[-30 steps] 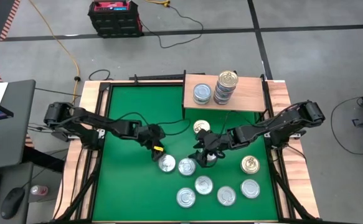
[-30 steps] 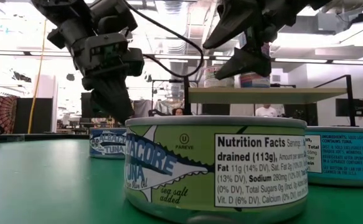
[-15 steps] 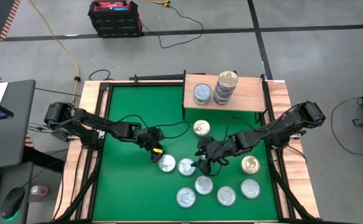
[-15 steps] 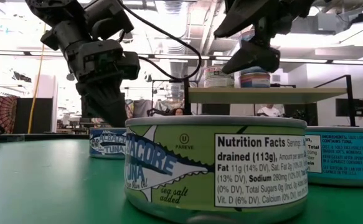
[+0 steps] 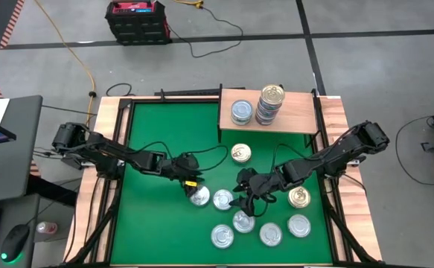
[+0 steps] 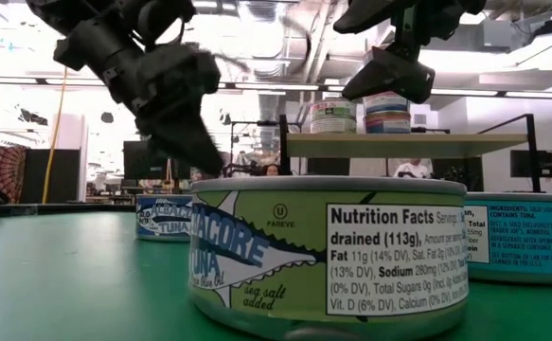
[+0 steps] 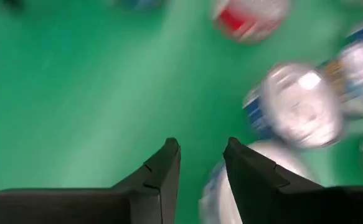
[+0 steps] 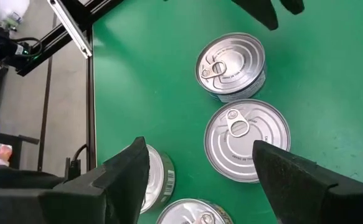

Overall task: Stack canned seafood by type on shelf
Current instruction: Put the blue tuna can on the shelf

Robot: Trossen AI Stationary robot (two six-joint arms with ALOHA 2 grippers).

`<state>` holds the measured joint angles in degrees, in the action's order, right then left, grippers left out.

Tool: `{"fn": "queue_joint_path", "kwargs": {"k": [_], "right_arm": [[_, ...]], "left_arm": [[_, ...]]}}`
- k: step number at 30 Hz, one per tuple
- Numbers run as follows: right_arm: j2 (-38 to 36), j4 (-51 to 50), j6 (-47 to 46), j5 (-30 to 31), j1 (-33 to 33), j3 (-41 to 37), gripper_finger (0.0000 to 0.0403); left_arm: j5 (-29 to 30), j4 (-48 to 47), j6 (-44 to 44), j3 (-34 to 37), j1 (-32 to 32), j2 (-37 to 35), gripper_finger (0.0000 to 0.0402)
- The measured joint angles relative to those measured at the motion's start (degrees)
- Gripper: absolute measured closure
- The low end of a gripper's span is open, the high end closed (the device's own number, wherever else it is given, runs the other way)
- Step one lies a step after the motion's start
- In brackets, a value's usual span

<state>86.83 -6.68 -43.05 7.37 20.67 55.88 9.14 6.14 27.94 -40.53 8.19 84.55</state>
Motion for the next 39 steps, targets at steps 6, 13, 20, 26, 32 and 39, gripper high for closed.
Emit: {"fn": "queue_joint_path", "kwargs": {"k": [6,13,20,26,32,39], "right_arm": [[0.0,0.0,-0.1,0.2,0.3,0.0,0.0097],[0.0,-0.1,0.0,0.4,0.4,0.0,0.0097],[0.0,-0.1,0.5,0.4,0.4,0.0,0.0097],[0.0,0.2,0.6,0.3,0.2,0.0,0.0097],[0.0,2.0,1.1,0.3,0.2,0.0,0.0097],[0.0,2.5,1.0,0.3,0.2,0.0,0.0097]], "left_arm": [[2.4,8.2,-1.0,3.1,0.8,0.0,0.0294],[-0.1,-0.6,0.0,3.4,1.4,0.0,0.0303],[-3.9,-2.5,-1.7,3.3,2.5,0.0,0.0306],[-3.8,-6.0,0.3,3.2,2.5,0.4,0.032],[-6.2,-7.7,5.4,3.0,2.1,2.2,0.0394],[-6.2,-11.7,11.8,3.1,-0.6,2.4,0.0401]]}}
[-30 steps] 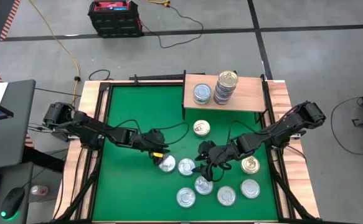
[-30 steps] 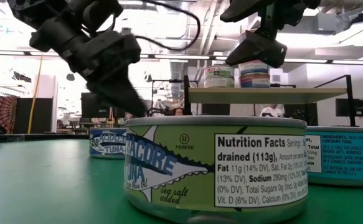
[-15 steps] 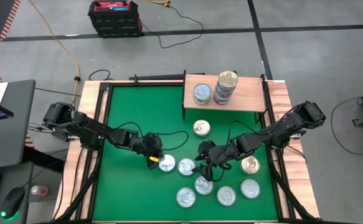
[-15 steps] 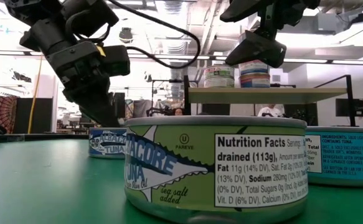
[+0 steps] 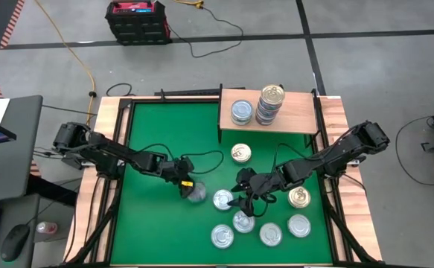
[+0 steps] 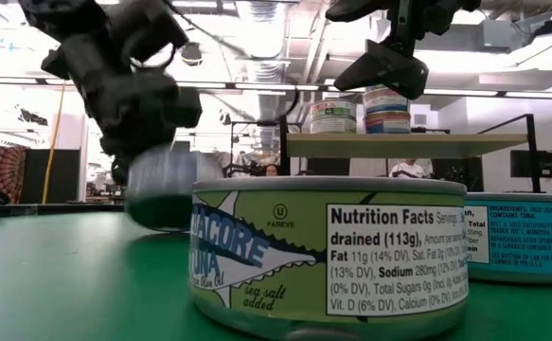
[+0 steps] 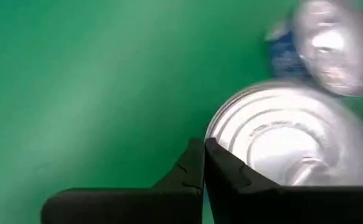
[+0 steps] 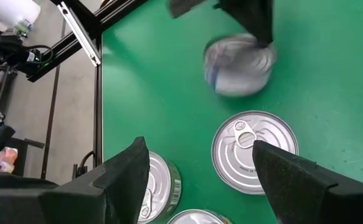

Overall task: Stack canned seafood by type on shelf
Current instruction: Put the blue tuna can on the shelf

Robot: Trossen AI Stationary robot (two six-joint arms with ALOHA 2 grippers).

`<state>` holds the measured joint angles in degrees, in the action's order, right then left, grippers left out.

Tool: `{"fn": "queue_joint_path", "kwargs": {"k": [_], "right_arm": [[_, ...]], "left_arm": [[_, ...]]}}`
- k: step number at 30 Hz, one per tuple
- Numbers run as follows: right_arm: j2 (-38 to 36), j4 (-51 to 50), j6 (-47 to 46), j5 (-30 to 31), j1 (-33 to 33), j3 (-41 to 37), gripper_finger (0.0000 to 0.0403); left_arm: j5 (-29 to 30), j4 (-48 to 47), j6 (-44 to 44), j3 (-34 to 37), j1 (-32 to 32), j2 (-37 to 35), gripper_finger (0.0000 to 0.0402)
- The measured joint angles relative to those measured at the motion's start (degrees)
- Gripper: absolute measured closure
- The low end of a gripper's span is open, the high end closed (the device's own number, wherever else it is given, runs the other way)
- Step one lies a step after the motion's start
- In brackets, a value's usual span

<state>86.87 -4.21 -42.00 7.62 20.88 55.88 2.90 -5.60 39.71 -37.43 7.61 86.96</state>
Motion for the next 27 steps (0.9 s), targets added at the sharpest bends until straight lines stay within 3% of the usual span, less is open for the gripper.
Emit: {"fn": "queue_joint_path", "kwargs": {"k": [9,20,23,27], "right_arm": [[0.0,-0.1,0.0,-0.3,0.0,0.0,0.0097],[0.0,-1.7,0.0,-0.3,0.0,0.0,0.0097],[0.0,-2.1,0.0,-0.3,-0.3,0.0,0.0097],[0.0,-2.0,0.0,-0.3,-0.7,0.0,0.0097]], "left_arm": [[-3.9,-3.3,0.1,-0.3,-4.4,-0.9,0.0401],[4.8,-23.5,-9.0,-7.7,-4.1,-12.1,0.0396],[3.2,-24.6,-8.3,-8.4,-4.6,-14.4,0.0363],[0.6,-22.5,-5.6,-8.4,-4.3,-15.3,0.0283]]}}
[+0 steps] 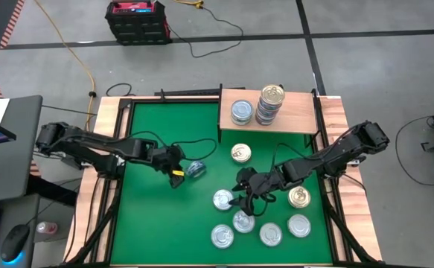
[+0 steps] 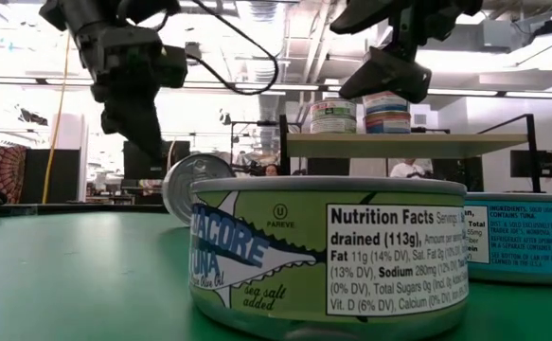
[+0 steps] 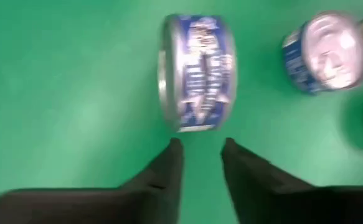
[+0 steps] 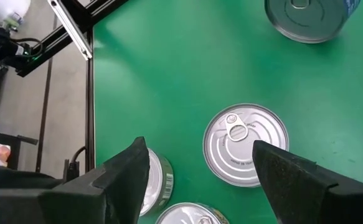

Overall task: Stack canned seafood by type on shelf
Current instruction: Put the blue tuna can on the shelf

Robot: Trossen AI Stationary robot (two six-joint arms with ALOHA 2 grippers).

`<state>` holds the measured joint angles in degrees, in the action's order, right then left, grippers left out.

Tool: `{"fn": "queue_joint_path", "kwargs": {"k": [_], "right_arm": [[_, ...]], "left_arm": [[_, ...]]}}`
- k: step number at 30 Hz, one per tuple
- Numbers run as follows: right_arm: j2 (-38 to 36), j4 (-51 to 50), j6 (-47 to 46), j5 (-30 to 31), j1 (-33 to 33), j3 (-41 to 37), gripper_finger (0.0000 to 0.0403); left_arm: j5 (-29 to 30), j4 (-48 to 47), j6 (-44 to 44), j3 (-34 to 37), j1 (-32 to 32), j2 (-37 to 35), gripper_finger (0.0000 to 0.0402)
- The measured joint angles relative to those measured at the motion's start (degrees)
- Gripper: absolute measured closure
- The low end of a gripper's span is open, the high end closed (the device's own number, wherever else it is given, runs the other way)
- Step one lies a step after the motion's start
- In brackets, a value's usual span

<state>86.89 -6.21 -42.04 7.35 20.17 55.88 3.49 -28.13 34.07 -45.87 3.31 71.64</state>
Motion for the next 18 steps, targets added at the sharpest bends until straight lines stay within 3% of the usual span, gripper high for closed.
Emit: {"fn": "queue_joint_path", "kwargs": {"k": [2,6,10,15,18], "right_arm": [[0.0,0.0,0.0,0.0,-0.2,0.0,0.0097],[0.0,0.8,0.0,0.0,-1.2,0.0,0.0097],[0.0,2.1,0.1,0.0,-2.3,0.0,0.0097],[0.0,2.2,-0.1,0.0,-2.8,0.0,0.0097],[0.0,2.2,-0.7,0.0,-2.5,0.0,0.0097]], "left_arm": [[0.3,1.3,0.5,0.0,0.4,0.1,0.0236],[6.3,4.2,-0.1,0.0,0.6,2.4,0.0143],[11.2,10.8,-1.2,0.0,0.6,6.8,0.0076],[11.7,22.5,-6.0,0.0,0.6,14.5,0.0048],[13.7,23.6,-5.4,0.0,0.4,18.0,0.0052]]}}
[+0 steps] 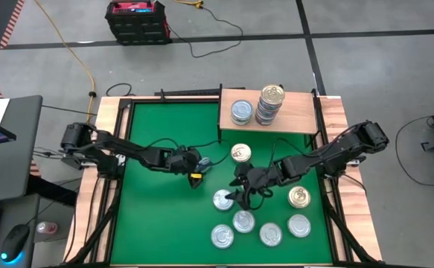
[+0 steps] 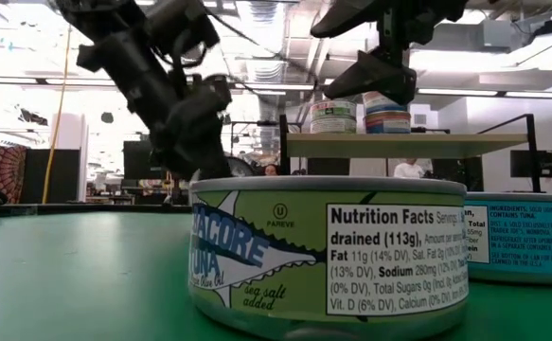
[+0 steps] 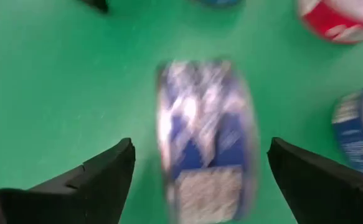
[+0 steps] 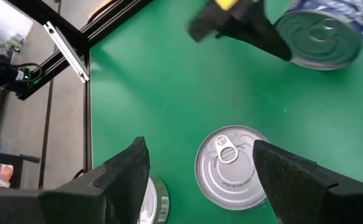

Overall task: Stack canned seafood by type on shelf
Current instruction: Put the blue tuna can on the shelf

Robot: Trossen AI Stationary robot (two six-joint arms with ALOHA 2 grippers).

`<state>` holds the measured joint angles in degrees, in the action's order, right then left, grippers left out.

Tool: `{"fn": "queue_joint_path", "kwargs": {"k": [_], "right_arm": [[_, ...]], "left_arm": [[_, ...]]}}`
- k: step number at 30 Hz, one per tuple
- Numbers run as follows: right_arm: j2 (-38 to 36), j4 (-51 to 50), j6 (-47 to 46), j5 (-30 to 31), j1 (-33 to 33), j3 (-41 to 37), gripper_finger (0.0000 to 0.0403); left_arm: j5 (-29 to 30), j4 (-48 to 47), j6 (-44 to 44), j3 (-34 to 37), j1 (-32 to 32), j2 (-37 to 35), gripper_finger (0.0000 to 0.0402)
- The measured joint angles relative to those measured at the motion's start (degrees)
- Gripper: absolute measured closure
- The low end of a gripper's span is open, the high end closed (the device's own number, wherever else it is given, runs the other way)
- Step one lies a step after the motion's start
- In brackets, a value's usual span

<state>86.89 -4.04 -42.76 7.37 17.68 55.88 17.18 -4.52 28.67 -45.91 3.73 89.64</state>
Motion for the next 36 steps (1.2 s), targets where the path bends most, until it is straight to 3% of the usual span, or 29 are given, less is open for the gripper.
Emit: {"fn": "queue_joint_path", "kwargs": {"k": [5,13,17,24,29,36], "right_arm": [[0.0,-0.4,-0.5,0.0,0.9,0.0,0.0097],[0.0,-3.5,0.0,0.0,0.1,0.0,0.0097],[-1.3,-6.3,1.0,-0.1,-0.5,0.0,0.0097],[-9.0,-8.7,7.5,0.0,-1.4,0.0,0.0097],[-12.2,-8.6,12.6,1.4,-2.2,0.0,0.0096],[-12.7,-7.1,13.9,1.6,-3.3,0.0,0.0096]], "left_arm": [[0.3,0.7,0.8,0.0,0.2,1.0,0.0104],[0.5,4.5,-2.7,0.0,0.1,0.9,0.0277],[-4.9,6.8,-2.6,0.0,0.1,-0.8,0.0278],[-20.0,16.0,-5.5,0.0,0.2,-5.6,0.0278],[-21.5,25.9,-5.3,-0.4,0.2,-6.5,0.0278],[-20.0,27.6,-6.9,-4.0,0.3,-6.5,0.0272]]}}
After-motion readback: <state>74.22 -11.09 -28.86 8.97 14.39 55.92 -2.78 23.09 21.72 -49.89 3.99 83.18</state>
